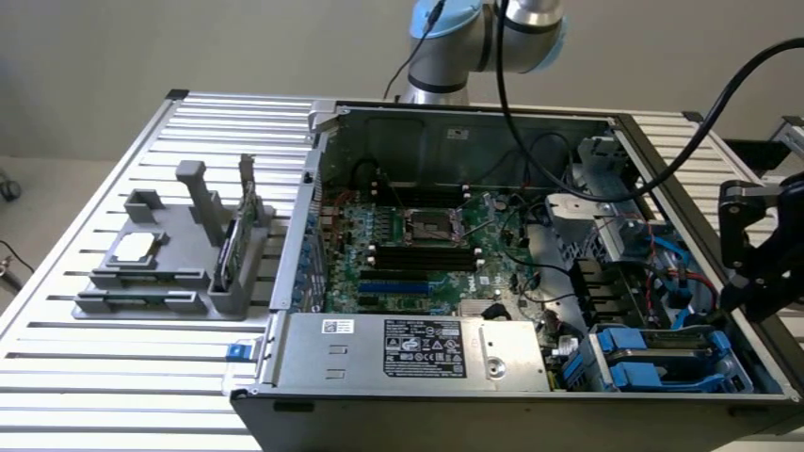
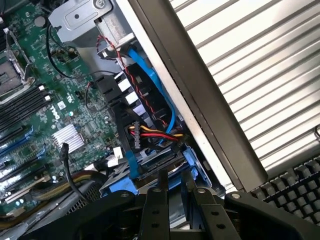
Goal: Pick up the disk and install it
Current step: 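Insert the first disk wire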
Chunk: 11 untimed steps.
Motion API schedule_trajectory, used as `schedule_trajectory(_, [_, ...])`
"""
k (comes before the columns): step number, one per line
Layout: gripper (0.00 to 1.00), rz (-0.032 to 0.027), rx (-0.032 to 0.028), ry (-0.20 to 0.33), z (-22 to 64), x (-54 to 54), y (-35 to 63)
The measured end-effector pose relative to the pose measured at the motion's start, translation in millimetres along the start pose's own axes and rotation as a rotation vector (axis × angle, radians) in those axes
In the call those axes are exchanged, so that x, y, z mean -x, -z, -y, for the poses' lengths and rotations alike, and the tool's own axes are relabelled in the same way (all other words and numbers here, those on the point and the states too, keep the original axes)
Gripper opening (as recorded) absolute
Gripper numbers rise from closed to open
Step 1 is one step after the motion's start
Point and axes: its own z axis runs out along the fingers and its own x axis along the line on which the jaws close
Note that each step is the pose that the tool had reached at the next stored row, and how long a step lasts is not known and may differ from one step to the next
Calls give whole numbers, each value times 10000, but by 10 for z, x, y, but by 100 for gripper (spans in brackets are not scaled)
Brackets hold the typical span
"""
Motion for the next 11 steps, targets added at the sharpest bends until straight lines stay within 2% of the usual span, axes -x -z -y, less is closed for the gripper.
schedule_trajectory(11, [25,52,34,-1269,16,10,-42])
